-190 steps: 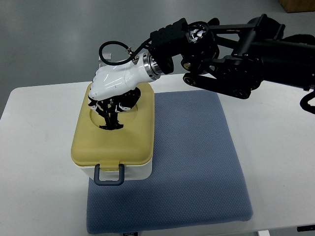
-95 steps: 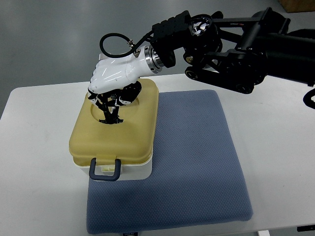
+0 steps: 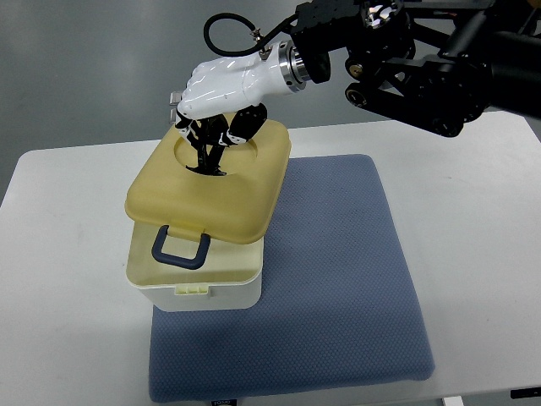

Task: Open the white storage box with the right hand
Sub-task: 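Lift the yellow lid off the white box with the right hand, then carry the lid beside the box and lower it onto the blue mat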

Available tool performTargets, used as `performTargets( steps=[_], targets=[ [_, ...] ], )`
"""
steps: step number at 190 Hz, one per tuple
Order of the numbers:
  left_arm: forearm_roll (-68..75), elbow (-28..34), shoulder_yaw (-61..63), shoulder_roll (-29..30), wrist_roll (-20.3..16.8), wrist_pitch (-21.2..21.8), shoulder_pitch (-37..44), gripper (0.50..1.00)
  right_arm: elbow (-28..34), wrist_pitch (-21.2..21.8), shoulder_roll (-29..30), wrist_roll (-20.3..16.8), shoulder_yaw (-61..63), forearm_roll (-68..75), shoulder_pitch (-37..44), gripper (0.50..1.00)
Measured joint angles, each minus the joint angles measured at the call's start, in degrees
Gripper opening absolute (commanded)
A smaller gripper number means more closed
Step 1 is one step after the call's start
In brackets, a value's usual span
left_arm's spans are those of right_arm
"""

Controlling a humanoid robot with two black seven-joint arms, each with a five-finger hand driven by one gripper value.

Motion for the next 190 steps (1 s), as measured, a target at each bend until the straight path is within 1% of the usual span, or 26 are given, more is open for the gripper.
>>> performTargets(
  steps=[49,85,100,155,190],
  targets=[
    [0.0,0.0,0.0,0.0,0.0,0.0,0.0,1.000,-3.9,-0.1,-1.4,0.1,0.0,0.1,-0.6,0.500],
    [0.0,0.0,0.0,0.0,0.0,0.0,0.0,1.000,-8.5,-0.9,-1.6,0.2,0.1,0.2,-1.7,0.500],
    [0.0,0.0,0.0,0.0,0.0,0.0,0.0,1.000,-10.0,-1.1,-2.7,0.2,0.1,0.5,-2.0,0.500],
    [0.0,0.0,0.0,0.0,0.0,0.0,0.0,1.000,-13.0,-1.2,-6.5,0.3,0.0,1.4,-5.3,0.500],
    [0.0,0.0,0.0,0.0,0.0,0.0,0.0,1.000,-13.5,-1.2,-8.6,0.3,-0.1,1.4,-7.3,0.500]
  ],
)
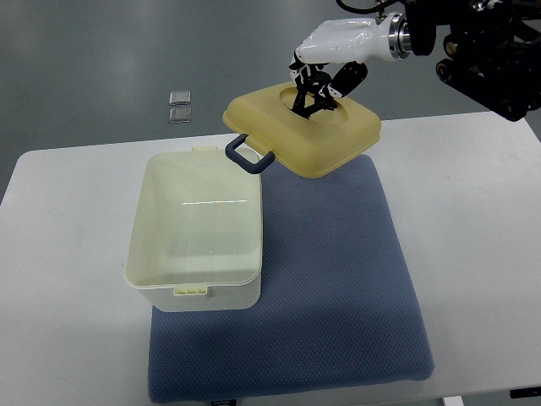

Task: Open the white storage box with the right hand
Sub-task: 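Carry the lid beside the box and lower it onto the blue mat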

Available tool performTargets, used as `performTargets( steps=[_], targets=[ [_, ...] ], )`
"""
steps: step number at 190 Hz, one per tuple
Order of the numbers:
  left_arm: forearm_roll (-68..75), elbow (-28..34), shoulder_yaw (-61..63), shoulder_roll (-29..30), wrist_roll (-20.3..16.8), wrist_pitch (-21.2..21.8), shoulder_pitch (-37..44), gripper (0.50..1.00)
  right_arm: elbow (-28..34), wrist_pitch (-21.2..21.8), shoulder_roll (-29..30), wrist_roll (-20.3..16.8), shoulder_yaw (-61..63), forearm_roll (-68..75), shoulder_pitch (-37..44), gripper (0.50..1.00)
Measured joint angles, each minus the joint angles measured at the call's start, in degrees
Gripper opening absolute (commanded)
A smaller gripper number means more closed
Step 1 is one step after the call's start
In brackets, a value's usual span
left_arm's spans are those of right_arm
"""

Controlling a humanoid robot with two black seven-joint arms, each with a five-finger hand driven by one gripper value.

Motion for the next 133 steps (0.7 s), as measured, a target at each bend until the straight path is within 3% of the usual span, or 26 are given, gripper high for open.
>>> performTargets(
  steps=[89,133],
  targets=[
    [0.0,0.0,0.0,0.0,0.0,0.0,0.0,1.000,-0.1,-2.0,-6.4,0.0,0.1,0.0,-4.7,0.500],
    [0.0,0.0,0.0,0.0,0.0,0.0,0.0,1.000,-0.1,-3.1,-6.9,0.5,0.0,0.0,-8.4,0.500]
  ],
)
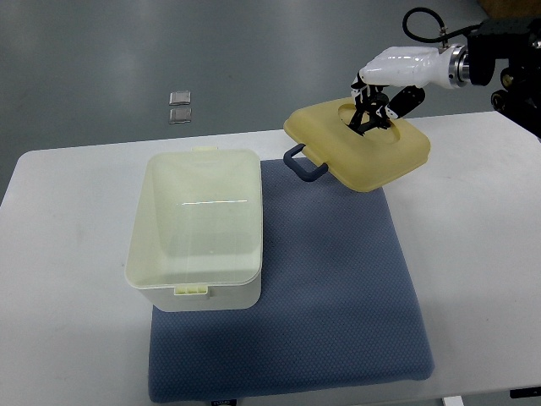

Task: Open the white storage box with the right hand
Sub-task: 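Carry the lid beside the box and lower it onto the blue mat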

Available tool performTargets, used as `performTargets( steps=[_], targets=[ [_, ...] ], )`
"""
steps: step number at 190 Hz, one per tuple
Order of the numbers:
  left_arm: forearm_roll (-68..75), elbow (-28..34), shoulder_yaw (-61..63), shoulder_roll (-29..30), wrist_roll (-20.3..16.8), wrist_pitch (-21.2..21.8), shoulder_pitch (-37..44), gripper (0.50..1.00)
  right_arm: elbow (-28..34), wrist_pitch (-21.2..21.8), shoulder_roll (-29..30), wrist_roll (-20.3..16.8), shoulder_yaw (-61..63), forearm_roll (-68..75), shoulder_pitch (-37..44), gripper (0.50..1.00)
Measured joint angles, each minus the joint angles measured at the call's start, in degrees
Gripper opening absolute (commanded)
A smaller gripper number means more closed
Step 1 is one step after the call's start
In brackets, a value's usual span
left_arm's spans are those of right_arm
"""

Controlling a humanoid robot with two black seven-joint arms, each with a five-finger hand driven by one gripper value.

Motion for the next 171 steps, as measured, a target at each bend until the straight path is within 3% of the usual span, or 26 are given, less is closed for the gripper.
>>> performTargets(
  steps=[81,171],
  targets=[
    [0.0,0.0,0.0,0.0,0.0,0.0,0.0,1.000,-1.2,-2.0,1.7,-0.4,-0.1,0.0,-3.8,0.500],
    [0.0,0.0,0.0,0.0,0.0,0.0,0.0,1.000,0.1,-4.2,1.7,1.8,-0.9,-0.6,-7.4,0.500]
  ],
)
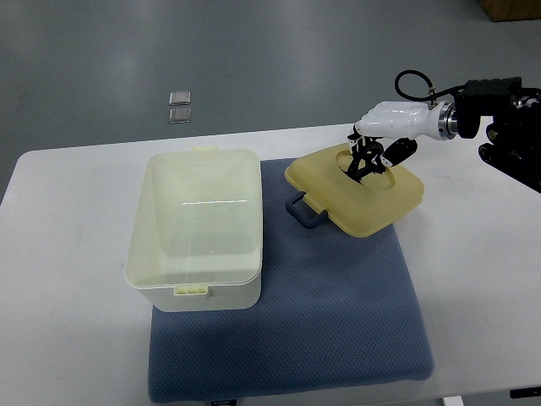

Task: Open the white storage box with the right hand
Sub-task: 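Carry the lid beside the box and lower it onto the blue mat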

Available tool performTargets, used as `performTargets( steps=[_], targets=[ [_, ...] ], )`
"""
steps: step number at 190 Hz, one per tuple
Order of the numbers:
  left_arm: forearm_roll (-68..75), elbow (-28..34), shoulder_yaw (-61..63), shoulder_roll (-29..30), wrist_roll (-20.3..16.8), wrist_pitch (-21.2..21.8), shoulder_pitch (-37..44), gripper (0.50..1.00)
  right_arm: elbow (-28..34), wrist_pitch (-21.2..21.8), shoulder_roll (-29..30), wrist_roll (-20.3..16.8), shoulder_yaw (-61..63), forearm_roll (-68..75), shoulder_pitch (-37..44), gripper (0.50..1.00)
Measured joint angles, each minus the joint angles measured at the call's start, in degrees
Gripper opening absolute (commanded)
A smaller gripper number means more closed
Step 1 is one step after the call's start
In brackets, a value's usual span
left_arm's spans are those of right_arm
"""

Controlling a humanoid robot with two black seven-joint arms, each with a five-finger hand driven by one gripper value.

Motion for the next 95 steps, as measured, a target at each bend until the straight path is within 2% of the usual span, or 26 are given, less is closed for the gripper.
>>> performTargets(
  steps=[95],
  targets=[
    [0.0,0.0,0.0,0.0,0.0,0.0,0.0,1.000,6.3,0.6,0.2,0.2,-0.3,0.1,-0.2,0.500]
  ],
)
